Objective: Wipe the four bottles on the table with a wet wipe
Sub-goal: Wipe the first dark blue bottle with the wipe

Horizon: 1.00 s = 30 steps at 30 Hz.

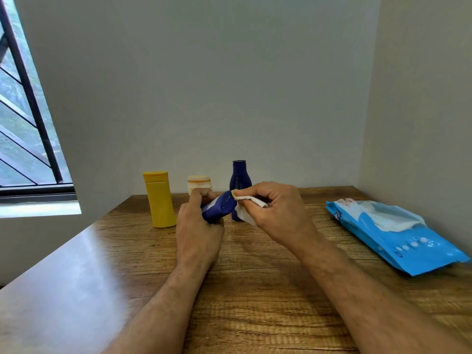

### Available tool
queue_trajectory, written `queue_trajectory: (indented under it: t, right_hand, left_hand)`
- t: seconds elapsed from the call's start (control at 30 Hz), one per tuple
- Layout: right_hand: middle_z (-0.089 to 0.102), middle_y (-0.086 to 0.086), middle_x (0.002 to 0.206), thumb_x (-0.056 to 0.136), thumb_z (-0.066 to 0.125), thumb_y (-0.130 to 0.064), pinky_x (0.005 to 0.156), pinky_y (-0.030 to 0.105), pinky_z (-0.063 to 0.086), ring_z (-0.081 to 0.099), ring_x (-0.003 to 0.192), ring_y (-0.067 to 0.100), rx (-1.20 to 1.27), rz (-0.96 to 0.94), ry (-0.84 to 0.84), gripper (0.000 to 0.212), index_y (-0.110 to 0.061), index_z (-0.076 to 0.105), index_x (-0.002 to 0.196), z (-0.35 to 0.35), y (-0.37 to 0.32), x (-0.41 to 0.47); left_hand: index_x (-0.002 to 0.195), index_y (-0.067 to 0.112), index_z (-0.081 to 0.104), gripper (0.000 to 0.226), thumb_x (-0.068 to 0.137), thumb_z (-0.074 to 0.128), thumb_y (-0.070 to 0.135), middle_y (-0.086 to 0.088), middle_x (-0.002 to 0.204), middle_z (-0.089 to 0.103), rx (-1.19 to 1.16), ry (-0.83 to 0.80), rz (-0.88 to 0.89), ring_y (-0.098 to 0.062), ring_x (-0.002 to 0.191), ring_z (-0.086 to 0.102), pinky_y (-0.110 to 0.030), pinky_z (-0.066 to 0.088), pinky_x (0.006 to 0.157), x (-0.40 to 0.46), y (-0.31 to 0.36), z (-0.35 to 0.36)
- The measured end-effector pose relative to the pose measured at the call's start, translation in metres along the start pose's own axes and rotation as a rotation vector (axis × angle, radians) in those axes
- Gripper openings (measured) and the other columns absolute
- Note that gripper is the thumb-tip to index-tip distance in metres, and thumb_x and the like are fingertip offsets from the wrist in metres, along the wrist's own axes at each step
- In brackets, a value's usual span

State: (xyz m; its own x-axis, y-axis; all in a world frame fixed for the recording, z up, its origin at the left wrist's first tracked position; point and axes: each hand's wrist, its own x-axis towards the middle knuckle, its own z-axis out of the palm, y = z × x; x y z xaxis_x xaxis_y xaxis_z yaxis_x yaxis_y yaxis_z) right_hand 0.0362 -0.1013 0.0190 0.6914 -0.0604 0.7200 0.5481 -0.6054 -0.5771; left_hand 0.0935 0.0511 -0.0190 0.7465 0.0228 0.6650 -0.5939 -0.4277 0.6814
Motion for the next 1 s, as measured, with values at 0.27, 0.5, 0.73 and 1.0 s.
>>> queue_trajectory:
  t: [0.27, 0.5, 0.73, 1.0]
  right_hand:
    - [0.075, -0.007, 0.094, 0.084, 0.075, -0.013, 0.067, 0.008, 0.047, 0.066, 0.079, 0.004, -0.073, -0.116, -0.113, 0.021, -0.022, 0.078, 0.103, 0.004, -0.007, -0.003]
    - [0.073, -0.008, 0.095, 0.085, 0.074, -0.014, 0.070, 0.012, 0.051, 0.065, 0.083, 0.004, -0.079, -0.071, -0.093, 0.022, -0.021, 0.076, 0.106, 0.001, -0.001, -0.004]
    - [0.074, -0.008, 0.098, 0.087, 0.072, -0.013, 0.076, 0.015, 0.053, 0.066, 0.089, 0.005, -0.041, -0.065, -0.015, 0.022, -0.024, 0.077, 0.105, 0.004, -0.005, -0.002]
    - [0.074, -0.006, 0.096, 0.087, 0.071, -0.010, 0.068, 0.021, 0.058, 0.069, 0.092, 0.010, 0.298, 0.172, 0.109, 0.015, -0.021, 0.076, 0.095, -0.002, -0.011, 0.005]
  left_hand:
    - [0.101, 0.037, 0.047, 0.054, 0.076, 0.075, -0.002, 0.006, 0.097, 0.058, 0.063, -0.026, -0.011, -0.017, 0.095, 0.055, -0.021, 0.042, 0.069, 0.000, -0.007, -0.001]
    - [0.101, 0.035, 0.047, 0.056, 0.073, 0.074, -0.005, 0.011, 0.092, 0.053, 0.109, -0.048, -0.020, -0.016, 0.095, 0.051, -0.018, 0.036, 0.068, -0.001, -0.003, 0.000]
    - [0.100, 0.036, 0.049, 0.055, 0.071, 0.072, -0.005, 0.007, 0.095, 0.059, 0.092, -0.035, -0.034, -0.018, 0.094, 0.055, -0.030, 0.047, 0.075, 0.000, -0.003, 0.000]
    - [0.100, 0.035, 0.049, 0.054, 0.071, 0.072, -0.004, 0.007, 0.095, 0.058, 0.083, -0.036, -0.079, -0.017, 0.094, 0.055, -0.030, 0.048, 0.078, 0.000, -0.001, 0.000]
